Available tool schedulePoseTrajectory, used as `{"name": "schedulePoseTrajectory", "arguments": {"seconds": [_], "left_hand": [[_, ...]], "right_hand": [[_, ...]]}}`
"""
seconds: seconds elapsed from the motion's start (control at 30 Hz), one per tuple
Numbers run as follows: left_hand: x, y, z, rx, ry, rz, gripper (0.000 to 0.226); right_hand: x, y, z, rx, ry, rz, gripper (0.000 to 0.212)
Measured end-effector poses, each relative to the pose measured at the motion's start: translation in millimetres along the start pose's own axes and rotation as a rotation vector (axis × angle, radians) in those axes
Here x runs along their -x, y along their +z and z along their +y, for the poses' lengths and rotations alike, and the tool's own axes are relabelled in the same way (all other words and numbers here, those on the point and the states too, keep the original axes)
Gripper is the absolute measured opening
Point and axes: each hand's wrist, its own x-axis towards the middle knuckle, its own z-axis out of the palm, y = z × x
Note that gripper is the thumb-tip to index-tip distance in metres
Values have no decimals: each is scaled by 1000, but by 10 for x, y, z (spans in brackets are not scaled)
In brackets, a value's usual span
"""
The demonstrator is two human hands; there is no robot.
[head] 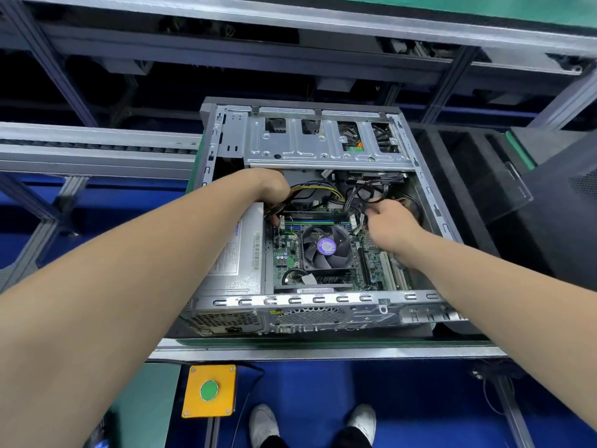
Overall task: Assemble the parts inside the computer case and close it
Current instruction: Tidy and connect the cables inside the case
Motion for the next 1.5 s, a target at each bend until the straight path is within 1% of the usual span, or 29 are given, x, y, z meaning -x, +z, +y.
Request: {"name": "schedulePoseTrajectory", "arguments": {"seconds": [0.07, 0.1, 0.13, 0.2, 0.3, 0.37, 0.47, 0.53, 0.57, 0.6, 0.67, 0.7, 0.77, 0.83, 0.9, 0.97, 1.03, 1.13, 1.27, 1.37, 1.4, 1.47, 1.5], "left_hand": [[1, 8, -38, 66, -3, 47, 27], [24, 7, -42, 120, -6, 40, 26], [62, -10, -52, 112, 8, 12, 25], [123, -54, -53, 10, 20, -12, 29], [93, -76, -70, -89, -3, 11, 34], [98, -63, -90, -185, -52, -15, 29], [170, -94, -91, -336, -60, -53, 18], [211, -131, -55, -403, -62, -80, 31], [217, -139, -77, -407, -68, -87, 34], [221, -141, -119, -410, -64, -86, 32], [216, -176, -176, -399, -58, -89, 23], [207, -189, -208, -391, -43, -97, 22], [220, -201, -246, -394, -70, -138, 24], [218, -202, -286, -474, -140, -191, 30], [197, -177, -298, -523, -177, -276, 38], [204, -161, -278, -519, -195, -334, 43], [232, -156, -240, -485, -187, -362, 43], [237, -140, -202, -382, -174, -349, 39], [196, -121, -225, -212, -196, -283, 38], [202, -122, -266, 172, -267, -266, 31], [206, -122, -269, 255, -284, -265, 28], [212, -101, -271, 289, -300, -243, 27], [211, -90, -250, 259, -294, -234, 33]], "right_hand": [[-20, 41, 27, -88, 22, -33, 38], [-37, 54, 31, -121, 30, -28, 39], [-56, 66, 28, -166, 38, -16, 39], [-114, 85, 0, -276, 62, 2, 39], [-174, 126, -62, -394, 72, 16, 31], [-179, 162, -96, -477, 91, 13, 26], [-211, 223, -118, -595, 127, 22, 24], [-240, 231, -111, -624, 129, 43, 22], [-238, 241, -126, -607, 131, 56, 17], [-236, 264, -140, -575, 134, 85, 11], [-263, 281, -126, -543, 159, 162, 25], [-285, 289, -117, -534, 170, 189, 30], [-314, 319, -121, -526, 190, 224, 34], [-314, 339, -156, -548, 192, 245, 39], [-326, 360, -172, -587, 206, 251, 38], [-327, 381, -184, -614, 223, 251, 27], [-341, 387, -179, -656, 243, 231, 8], [-341, 393, -172, -682, 254, 203, 16], [-337, 405, -179, -721, 262, 194, 22], [-343, 420, -168, -736, 262, 198, 22], [-338, 418, -174, -739, 263, 200, 21], [-331, 412, -180, -734, 266, 203, 20], [-331, 412, -175, -726, 270, 203, 20]]}}
